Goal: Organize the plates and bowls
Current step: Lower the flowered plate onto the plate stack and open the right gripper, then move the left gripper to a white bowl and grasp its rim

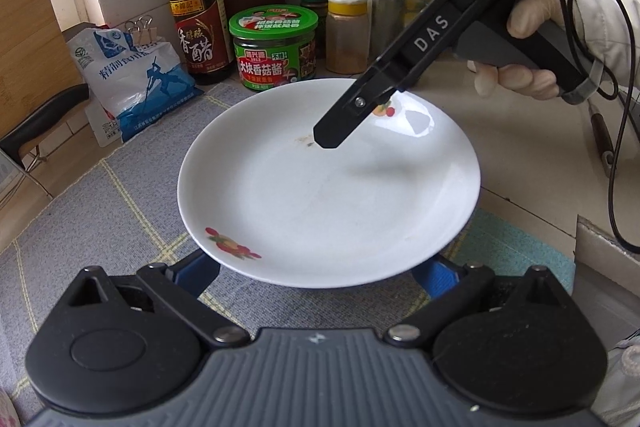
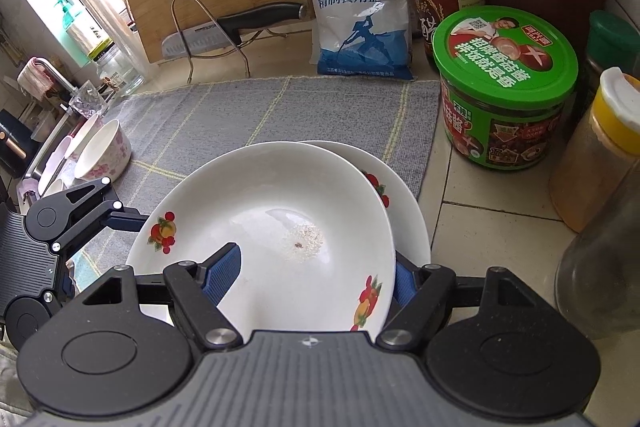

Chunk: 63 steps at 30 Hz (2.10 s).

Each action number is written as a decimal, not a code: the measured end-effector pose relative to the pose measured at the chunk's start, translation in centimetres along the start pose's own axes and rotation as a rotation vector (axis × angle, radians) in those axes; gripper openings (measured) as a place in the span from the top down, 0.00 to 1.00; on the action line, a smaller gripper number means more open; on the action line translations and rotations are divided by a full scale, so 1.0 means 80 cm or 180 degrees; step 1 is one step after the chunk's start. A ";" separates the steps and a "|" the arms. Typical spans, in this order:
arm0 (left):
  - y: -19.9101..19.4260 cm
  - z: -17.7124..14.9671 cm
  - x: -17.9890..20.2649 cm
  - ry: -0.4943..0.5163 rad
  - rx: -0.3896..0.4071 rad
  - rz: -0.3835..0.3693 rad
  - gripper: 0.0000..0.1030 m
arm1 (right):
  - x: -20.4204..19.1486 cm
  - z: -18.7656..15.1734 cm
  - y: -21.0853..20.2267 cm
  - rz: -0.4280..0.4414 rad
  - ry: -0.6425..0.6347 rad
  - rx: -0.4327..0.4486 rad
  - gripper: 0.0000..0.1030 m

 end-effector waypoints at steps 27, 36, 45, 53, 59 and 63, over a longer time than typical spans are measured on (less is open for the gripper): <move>-0.005 -0.006 -0.007 0.0079 0.0111 -0.0039 0.01 | -0.027 -0.004 -0.021 -0.0526 -0.0024 0.0047 0.14; -0.018 -0.007 -0.007 0.0057 0.0238 0.0051 0.01 | -0.029 -0.009 -0.019 -0.0767 -0.0033 0.0023 0.10; -0.047 -0.007 -0.011 0.0020 0.0523 0.0176 0.01 | -0.056 -0.008 -0.028 -0.0831 -0.0212 0.0168 0.02; -0.075 -0.017 -0.016 -0.0139 0.0635 0.0404 0.01 | -0.094 -0.009 -0.040 -0.1064 -0.0401 0.0468 0.00; -0.112 -0.032 -0.026 -0.0406 0.0673 0.0640 0.01 | -0.134 -0.007 -0.036 -0.1140 -0.0601 0.0688 0.00; -0.140 -0.054 -0.041 -0.0495 0.0683 0.0818 0.01 | -0.173 -0.011 -0.023 -0.1156 -0.0748 0.0802 0.00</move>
Point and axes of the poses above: each gripper's, at about its wrist camera, not at the fingertips, and y roughly the way its jaws point, x to its right, z to its top, the point moved 2 cm from there along y, roughly the way its jaws point, and after that the axes turned 6 degrees about z, right-handed, at the moved point
